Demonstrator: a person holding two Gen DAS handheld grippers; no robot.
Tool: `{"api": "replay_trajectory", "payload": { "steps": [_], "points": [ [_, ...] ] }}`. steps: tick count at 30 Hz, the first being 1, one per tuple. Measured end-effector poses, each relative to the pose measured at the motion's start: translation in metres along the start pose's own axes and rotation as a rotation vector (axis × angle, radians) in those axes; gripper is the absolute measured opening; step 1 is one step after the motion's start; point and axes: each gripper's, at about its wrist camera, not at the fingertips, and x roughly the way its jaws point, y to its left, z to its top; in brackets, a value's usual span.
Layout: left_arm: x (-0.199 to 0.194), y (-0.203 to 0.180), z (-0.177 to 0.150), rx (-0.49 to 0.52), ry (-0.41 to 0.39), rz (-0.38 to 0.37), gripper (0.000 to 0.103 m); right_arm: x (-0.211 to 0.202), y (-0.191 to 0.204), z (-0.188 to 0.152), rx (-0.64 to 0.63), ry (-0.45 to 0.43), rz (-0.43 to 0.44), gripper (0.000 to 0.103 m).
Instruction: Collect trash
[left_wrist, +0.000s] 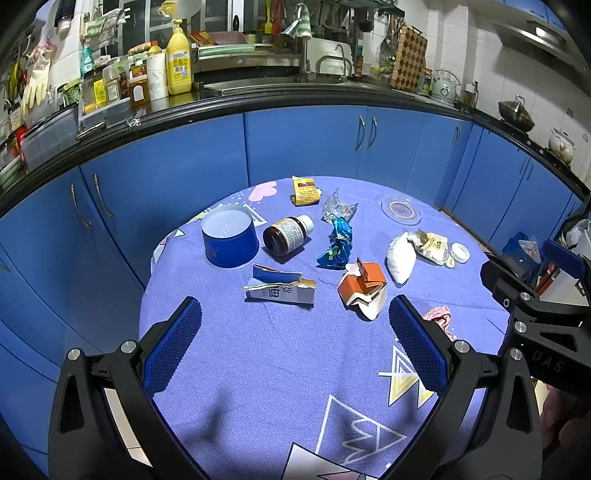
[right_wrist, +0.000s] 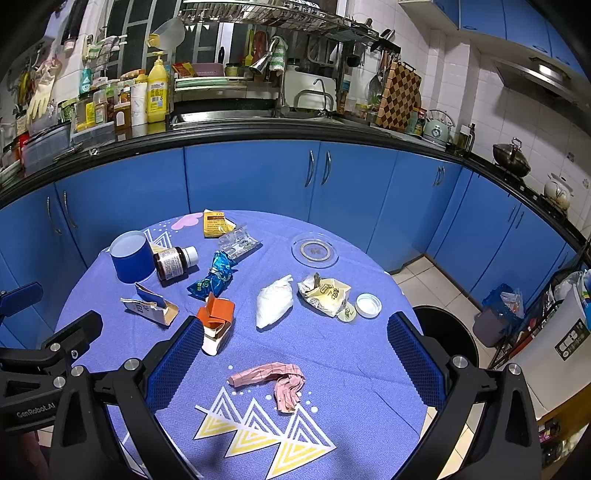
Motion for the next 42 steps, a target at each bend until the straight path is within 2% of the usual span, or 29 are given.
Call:
{"api": "replay_trajectory", "payload": {
  "steps": [42],
  "points": [
    [-0.0006,0.0093,0.0036,-0.022,0.000,0.006,0.100,-0.0019,0.0001,0.0003,0.000,-0.004,-0.003,0.097]
  ]
}}
